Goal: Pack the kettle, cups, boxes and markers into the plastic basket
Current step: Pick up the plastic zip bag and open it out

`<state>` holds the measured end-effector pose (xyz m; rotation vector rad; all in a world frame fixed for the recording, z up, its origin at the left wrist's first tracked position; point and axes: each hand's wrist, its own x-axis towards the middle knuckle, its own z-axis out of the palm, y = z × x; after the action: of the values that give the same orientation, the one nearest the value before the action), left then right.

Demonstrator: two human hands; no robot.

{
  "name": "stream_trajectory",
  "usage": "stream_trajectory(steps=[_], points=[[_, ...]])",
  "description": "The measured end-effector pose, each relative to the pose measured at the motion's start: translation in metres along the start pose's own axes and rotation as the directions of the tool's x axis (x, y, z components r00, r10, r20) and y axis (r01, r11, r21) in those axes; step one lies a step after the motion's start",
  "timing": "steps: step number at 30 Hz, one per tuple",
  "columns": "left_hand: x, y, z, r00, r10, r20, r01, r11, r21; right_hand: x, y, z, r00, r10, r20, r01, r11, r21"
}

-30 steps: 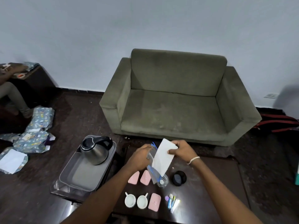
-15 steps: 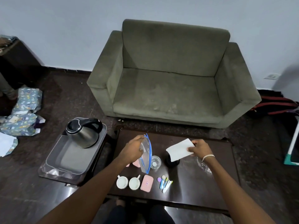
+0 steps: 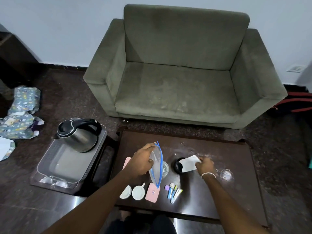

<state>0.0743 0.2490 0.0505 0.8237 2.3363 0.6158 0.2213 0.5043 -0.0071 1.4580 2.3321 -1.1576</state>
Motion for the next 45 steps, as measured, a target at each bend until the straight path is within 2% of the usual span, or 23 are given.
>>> stream_trajectory(steps=[3, 12, 20, 22, 24, 25, 26, 28, 30, 32, 34, 36, 40, 42, 45], points=[[0.002, -0.003, 0.004, 1.000, 0.018, -0.004, -0.018, 1.000, -0.022, 0.006, 0.001, 0.016, 1.000, 0.009, -0.011, -0.009, 1.000, -0.011], [0.002, -0.014, 0.015, 0.999, 0.008, -0.037, -0.011, 0.998, -0.067, 0.013, 0.009, 0.048, 0.999, 0.015, 0.031, -0.008, 0.978, -0.209], [0.005, -0.020, 0.019, 0.998, -0.003, -0.065, -0.003, 0.995, -0.101, 0.022, 0.016, 0.052, 0.999, -0.004, 0.052, 0.016, 0.971, -0.238], [0.002, -0.018, 0.018, 0.996, -0.015, -0.084, 0.004, 0.991, -0.132, 0.013, 0.010, 0.047, 0.998, -0.064, 0.012, 0.065, 0.981, -0.184], [-0.003, -0.013, 0.015, 0.991, -0.039, -0.129, 0.014, 0.983, -0.183, -0.010, -0.006, 0.041, 0.971, -0.220, -0.096, 0.226, 0.973, 0.056], [-0.005, -0.010, 0.012, 0.986, -0.054, -0.159, 0.020, 0.978, -0.208, -0.026, -0.016, 0.037, 0.934, -0.326, -0.150, 0.350, 0.919, 0.184], [-0.007, -0.007, 0.009, 0.979, -0.069, -0.190, 0.024, 0.973, -0.231, -0.042, -0.026, 0.033, 0.877, -0.445, -0.179, 0.478, 0.844, 0.242], [-0.011, 0.001, 0.002, 0.964, -0.094, -0.247, 0.024, 0.963, -0.270, -0.074, -0.041, 0.031, 0.731, -0.671, -0.122, 0.681, 0.711, 0.175], [-0.016, 0.012, -0.009, 0.949, -0.118, -0.293, 0.022, 0.950, -0.311, -0.102, -0.053, 0.033, 0.637, -0.771, 0.003, 0.770, 0.637, -0.018], [-0.021, 0.021, -0.021, 0.930, -0.149, -0.336, 0.021, 0.934, -0.357, -0.114, -0.066, 0.036, 0.650, -0.749, 0.129, 0.750, 0.607, -0.264], [-0.026, 0.028, -0.033, 0.904, -0.189, -0.383, 0.023, 0.917, -0.398, -0.117, -0.082, 0.031, 0.707, -0.676, 0.208, 0.699, 0.622, -0.353], [-0.031, 0.030, -0.047, 0.881, -0.223, -0.417, 0.008, 0.889, -0.458, -0.117, -0.099, 0.016, 0.714, -0.672, 0.198, 0.700, 0.673, -0.240], [-0.042, 0.023, -0.079, 0.868, -0.265, -0.420, -0.054, 0.790, -0.610, -0.116, -0.128, -0.025, 0.733, -0.675, 0.084, 0.675, 0.737, 0.039], [-0.047, 0.016, -0.093, 0.912, -0.248, -0.326, -0.042, 0.736, -0.676, -0.117, -0.144, -0.050, 0.737, -0.665, 0.123, 0.646, 0.746, 0.160], [-0.048, 0.011, -0.111, 0.990, -0.066, -0.122, -0.047, 0.670, -0.741, -0.115, -0.165, -0.084, 0.689, -0.686, 0.233, 0.593, 0.719, 0.362]])
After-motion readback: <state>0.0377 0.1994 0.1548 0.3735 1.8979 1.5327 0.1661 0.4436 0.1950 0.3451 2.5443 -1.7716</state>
